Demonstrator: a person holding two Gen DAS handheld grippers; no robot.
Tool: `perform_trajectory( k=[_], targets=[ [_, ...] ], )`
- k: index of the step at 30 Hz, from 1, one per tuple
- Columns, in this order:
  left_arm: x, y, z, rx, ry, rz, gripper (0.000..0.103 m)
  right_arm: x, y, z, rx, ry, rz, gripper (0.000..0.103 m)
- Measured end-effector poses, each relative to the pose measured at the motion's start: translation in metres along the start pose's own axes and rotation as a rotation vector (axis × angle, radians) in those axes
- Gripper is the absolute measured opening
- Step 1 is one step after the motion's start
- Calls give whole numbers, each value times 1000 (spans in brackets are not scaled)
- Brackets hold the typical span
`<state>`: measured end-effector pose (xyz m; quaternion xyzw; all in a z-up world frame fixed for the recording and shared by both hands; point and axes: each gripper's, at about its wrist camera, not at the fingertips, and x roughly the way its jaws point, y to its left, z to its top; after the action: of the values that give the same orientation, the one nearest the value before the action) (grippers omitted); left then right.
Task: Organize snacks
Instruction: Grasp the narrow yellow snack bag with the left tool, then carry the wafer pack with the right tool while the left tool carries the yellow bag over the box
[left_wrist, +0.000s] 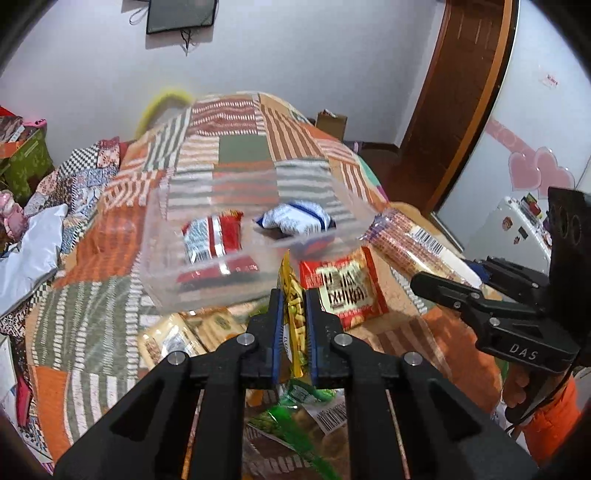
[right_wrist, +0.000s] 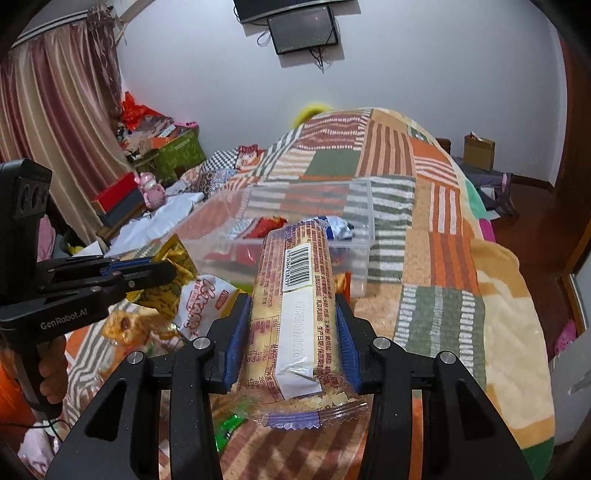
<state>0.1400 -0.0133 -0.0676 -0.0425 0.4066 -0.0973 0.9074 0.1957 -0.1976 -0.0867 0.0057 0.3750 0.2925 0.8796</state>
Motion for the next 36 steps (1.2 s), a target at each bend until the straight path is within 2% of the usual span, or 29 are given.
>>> perform_trajectory(
  k=[11, 16, 17, 19, 24, 28, 31, 33, 36],
  targets=[
    [-28, 19, 40, -13, -100, 32, 10, 6, 8, 30, -4, -60, 20, 40],
    [-24, 28, 53, -11, -122, 56, 10, 17, 14, 40, -11, -61, 27, 40],
    [-22, 30, 55, -12, -123, 58, 5, 21, 15, 42, -12, -59, 28, 40],
    [-18, 36, 58, -16, -127, 68, 5, 26, 17, 45, -15, -54, 30, 40],
    [5, 48, 61, -24, -98, 95, 5, 50, 19, 51, -17, -22, 40, 40],
    [19, 63, 54, -72, -48, 63, 5, 65, 19, 52, -24, 4, 37, 40],
    [29, 74, 43, -112, 13, 45, 14, 72, 15, 55, -28, 16, 25, 40],
    [34, 76, 35, -124, 43, 46, 33, 75, 12, 55, -24, 22, 19, 40],
    [37, 76, 21, -134, 65, 39, 49, 77, 9, 54, -17, 30, 18, 40]
  ],
)
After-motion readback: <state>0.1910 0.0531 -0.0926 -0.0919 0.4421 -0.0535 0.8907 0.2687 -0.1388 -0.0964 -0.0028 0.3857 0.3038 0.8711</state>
